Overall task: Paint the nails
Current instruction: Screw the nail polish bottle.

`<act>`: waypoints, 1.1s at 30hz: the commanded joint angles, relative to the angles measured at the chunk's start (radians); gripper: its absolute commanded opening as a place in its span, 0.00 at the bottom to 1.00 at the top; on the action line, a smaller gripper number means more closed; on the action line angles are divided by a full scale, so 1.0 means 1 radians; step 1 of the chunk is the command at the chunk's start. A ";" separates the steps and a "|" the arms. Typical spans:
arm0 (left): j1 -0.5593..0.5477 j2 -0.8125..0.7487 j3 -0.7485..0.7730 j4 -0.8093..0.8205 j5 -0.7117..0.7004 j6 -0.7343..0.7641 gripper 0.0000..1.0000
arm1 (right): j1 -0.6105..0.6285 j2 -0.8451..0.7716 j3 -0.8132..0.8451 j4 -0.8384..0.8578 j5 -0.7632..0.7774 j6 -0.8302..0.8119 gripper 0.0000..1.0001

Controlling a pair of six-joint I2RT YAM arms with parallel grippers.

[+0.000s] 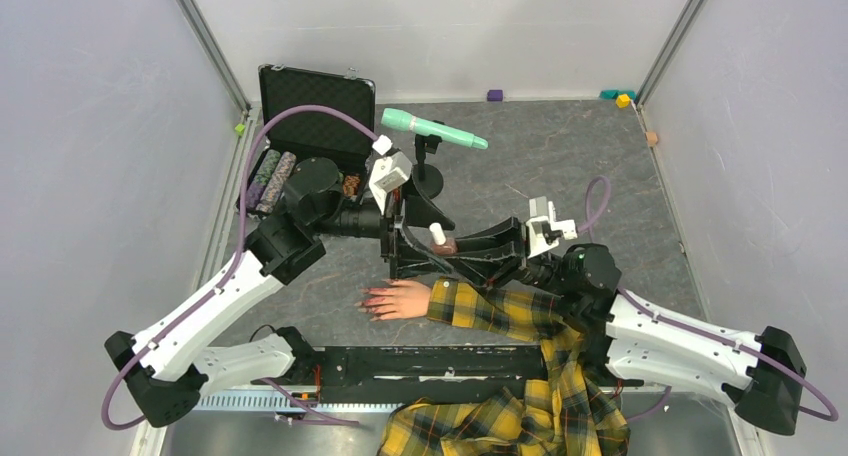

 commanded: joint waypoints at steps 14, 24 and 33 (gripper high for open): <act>0.000 -0.070 0.085 -0.036 -0.264 0.091 1.00 | -0.002 -0.071 0.058 -0.254 0.343 -0.265 0.00; 0.001 0.064 0.131 -0.136 -0.679 -0.010 1.00 | 0.002 0.028 0.035 -0.229 0.579 -0.281 0.00; 0.001 0.133 0.096 -0.108 -0.663 -0.073 0.96 | 0.020 0.086 0.066 -0.253 0.624 -0.312 0.00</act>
